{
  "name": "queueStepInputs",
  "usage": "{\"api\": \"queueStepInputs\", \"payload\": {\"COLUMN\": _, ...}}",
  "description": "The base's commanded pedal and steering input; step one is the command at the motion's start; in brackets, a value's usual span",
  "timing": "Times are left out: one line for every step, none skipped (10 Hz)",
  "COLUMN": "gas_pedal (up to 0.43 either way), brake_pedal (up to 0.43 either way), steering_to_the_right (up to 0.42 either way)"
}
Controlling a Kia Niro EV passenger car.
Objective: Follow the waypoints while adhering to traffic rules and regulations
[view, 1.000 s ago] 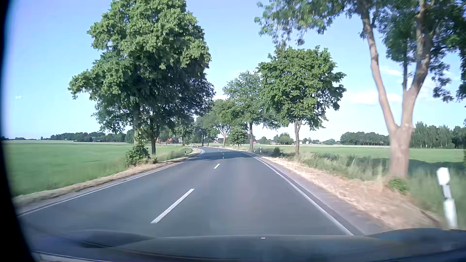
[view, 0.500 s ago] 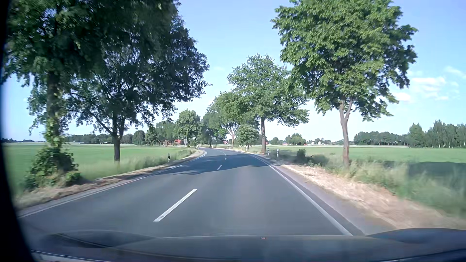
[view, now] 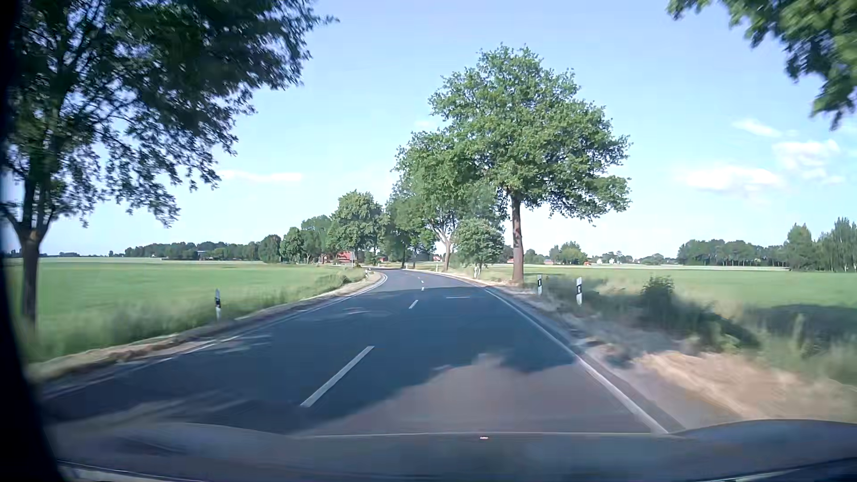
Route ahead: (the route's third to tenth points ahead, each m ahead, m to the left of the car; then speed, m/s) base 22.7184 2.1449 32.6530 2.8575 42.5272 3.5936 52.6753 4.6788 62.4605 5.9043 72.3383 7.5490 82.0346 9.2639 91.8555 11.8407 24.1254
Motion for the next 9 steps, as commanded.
{"api": "queueStepInputs", "payload": {"gas_pedal": 0.390, "brake_pedal": 0.006, "steering_to_the_right": -0.017}}
{"api": "queueStepInputs", "payload": {"gas_pedal": 0.378, "brake_pedal": 0.006, "steering_to_the_right": -0.017}}
{"api": "queueStepInputs", "payload": {"gas_pedal": 0.378, "brake_pedal": 0.006, "steering_to_the_right": -0.016}}
{"api": "queueStepInputs", "payload": {"gas_pedal": 0.370, "brake_pedal": 0.006, "steering_to_the_right": -0.017}}
{"api": "queueStepInputs", "payload": {"gas_pedal": 0.358, "brake_pedal": 0.006, "steering_to_the_right": -0.017}}
{"api": "queueStepInputs", "payload": {"gas_pedal": 0.358, "brake_pedal": 0.006, "steering_to_the_right": -0.017}}
{"api": "queueStepInputs", "payload": {"gas_pedal": 0.358, "brake_pedal": 0.006, "steering_to_the_right": -0.017}}
{"api": "queueStepInputs", "payload": {"gas_pedal": 0.358, "brake_pedal": 0.006, "steering_to_the_right": -0.016}}
{"api": "queueStepInputs", "payload": {"gas_pedal": 0.350, "brake_pedal": 0.006, "steering_to_the_right": -0.016}}
